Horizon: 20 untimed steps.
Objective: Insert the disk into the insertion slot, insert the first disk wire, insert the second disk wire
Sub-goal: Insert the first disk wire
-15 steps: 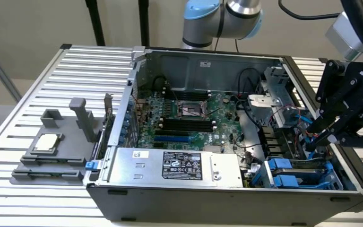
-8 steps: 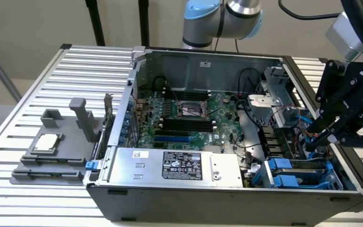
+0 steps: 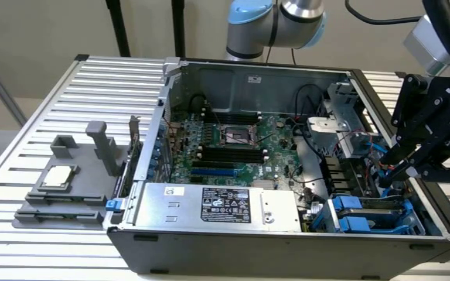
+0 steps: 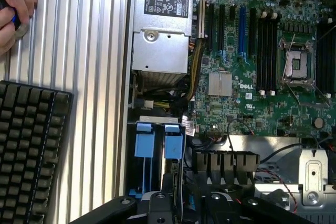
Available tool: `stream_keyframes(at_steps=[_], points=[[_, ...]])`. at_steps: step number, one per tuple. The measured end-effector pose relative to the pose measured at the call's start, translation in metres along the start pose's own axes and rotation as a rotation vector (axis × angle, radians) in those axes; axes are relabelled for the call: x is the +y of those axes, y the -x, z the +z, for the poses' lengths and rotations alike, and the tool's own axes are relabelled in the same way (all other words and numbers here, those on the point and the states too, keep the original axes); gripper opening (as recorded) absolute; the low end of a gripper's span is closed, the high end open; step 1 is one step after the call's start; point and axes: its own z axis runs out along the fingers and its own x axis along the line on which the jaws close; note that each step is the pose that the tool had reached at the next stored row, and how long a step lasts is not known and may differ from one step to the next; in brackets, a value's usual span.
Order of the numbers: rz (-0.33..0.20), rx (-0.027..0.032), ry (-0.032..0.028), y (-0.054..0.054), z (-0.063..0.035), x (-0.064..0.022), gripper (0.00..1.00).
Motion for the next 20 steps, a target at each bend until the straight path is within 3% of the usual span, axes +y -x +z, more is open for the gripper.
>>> stream_keyframes(at_steps=[5,15,20], points=[[0.0,-0.0001,0.0011,0.005,0.0036,-0.0133,0.29],[-0.001,0.0011,0.0012,0.011,0.0215,-0.0363,0.29],[-0.001,0.0026,0.0012,0.01,0.0306,-0.0377,0.29]])
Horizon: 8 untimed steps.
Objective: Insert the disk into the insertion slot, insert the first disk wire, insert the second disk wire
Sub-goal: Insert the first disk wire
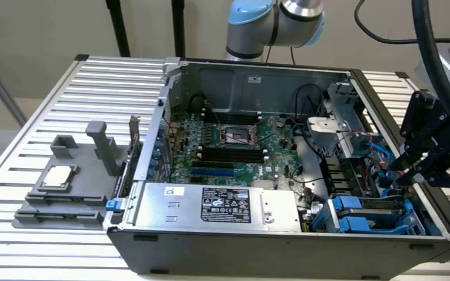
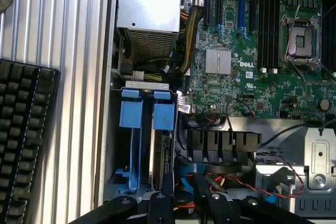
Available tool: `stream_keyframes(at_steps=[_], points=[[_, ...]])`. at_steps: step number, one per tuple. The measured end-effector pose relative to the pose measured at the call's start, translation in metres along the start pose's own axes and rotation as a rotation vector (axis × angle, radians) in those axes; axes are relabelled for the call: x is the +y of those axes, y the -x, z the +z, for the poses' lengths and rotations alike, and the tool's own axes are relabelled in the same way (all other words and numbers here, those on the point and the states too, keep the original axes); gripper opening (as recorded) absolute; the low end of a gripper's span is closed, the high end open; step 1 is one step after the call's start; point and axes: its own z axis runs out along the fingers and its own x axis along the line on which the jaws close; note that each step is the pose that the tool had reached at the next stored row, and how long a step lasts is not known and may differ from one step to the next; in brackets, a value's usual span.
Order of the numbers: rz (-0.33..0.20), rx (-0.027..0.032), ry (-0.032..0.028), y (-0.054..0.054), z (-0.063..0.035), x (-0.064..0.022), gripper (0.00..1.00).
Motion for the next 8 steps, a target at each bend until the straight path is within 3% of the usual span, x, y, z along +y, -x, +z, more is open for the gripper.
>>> stream_keyframes(at_steps=[8], points=[[0.0,0.0002,0.0001,0.001,0.0149,-0.0006,0.29]])
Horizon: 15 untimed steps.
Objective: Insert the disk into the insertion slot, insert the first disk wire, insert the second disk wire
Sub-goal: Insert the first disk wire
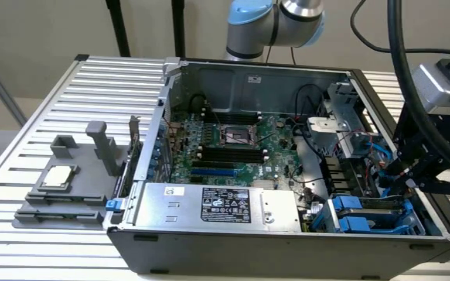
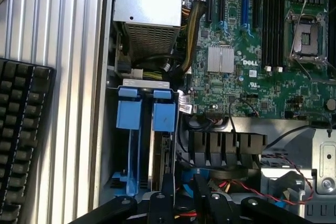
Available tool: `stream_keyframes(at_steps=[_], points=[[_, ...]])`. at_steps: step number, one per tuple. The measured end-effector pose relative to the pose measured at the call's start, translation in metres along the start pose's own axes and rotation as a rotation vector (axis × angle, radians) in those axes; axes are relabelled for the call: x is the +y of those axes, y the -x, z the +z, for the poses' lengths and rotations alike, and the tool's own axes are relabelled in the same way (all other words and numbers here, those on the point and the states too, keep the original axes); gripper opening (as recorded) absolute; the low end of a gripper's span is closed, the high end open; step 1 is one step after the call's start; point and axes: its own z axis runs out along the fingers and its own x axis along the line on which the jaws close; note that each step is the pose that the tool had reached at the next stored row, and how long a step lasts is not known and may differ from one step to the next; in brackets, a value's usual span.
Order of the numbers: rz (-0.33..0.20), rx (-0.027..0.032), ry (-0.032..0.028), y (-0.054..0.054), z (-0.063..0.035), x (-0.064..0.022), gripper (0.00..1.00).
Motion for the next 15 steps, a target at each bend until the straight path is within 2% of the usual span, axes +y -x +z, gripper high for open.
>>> stream_keyframes(at_steps=[3,5,7,8,9,12,15], points=[[0.0,0.0017,0.0,0.004,0.0057,-0.0004,0.29],[0.0,0.0053,0.0001,0.008,0.0092,-0.0006,0.29],[0.0,0.0078,0.0002,0.009,0.0099,-0.0006,0.37],[0.0,0.0086,0.0003,0.009,0.0099,-0.0006,0.37],[0.0,0.0091,0.0004,0.009,0.0099,-0.0006,0.44],[-0.001,0.0105,0.002,0.004,0.0094,-0.0004,0.44],[0.0,0.0115,0.0095,-0.005,0.0084,-0.0007,0.44]])
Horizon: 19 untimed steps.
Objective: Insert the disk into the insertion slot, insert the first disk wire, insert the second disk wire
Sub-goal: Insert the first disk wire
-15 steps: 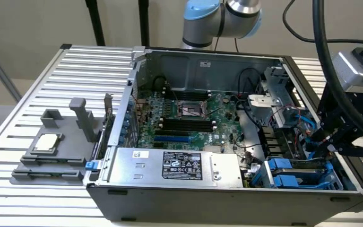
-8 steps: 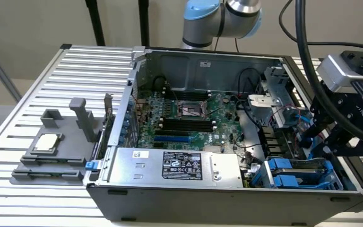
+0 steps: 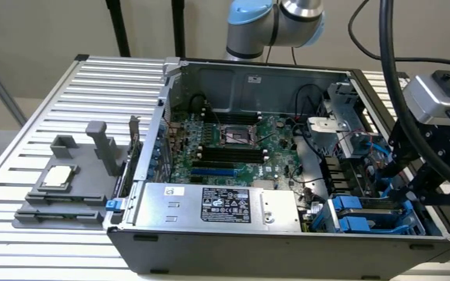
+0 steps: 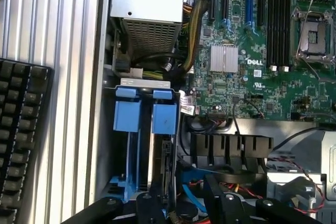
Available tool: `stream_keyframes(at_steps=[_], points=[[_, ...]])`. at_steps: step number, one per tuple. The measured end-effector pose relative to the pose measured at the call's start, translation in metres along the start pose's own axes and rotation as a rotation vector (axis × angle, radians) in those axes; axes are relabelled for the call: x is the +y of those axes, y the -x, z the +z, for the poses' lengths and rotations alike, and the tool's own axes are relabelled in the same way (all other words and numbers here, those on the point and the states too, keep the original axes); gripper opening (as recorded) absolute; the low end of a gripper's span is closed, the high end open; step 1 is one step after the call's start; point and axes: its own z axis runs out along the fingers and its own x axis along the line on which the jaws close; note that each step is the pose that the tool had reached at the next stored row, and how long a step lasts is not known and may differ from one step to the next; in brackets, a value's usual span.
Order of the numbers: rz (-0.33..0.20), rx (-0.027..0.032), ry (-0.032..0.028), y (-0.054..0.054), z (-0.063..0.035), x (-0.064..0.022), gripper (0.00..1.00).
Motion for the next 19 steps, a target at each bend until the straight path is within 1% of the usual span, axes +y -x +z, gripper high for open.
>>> stream_keyframes(at_steps=[3,6,10,14,17,19], points=[[0.001,-0.0005,0.0117,-0.006,0.0,-0.0038,0.44],[0.001,-0.0007,0.0184,-0.008,0.0004,-0.01,0.44],[0.001,-0.0018,0.0231,-0.01,0.0035,-0.0172,0.44],[-0.004,-0.0041,0.0264,-0.012,0.0072,-0.0209,0.44],[-0.01,-0.0085,0.0282,-0.013,0.0093,-0.0224,0.44],[-0.015,-0.013,0.0291,-0.013,0.0104,-0.023,0.44]])
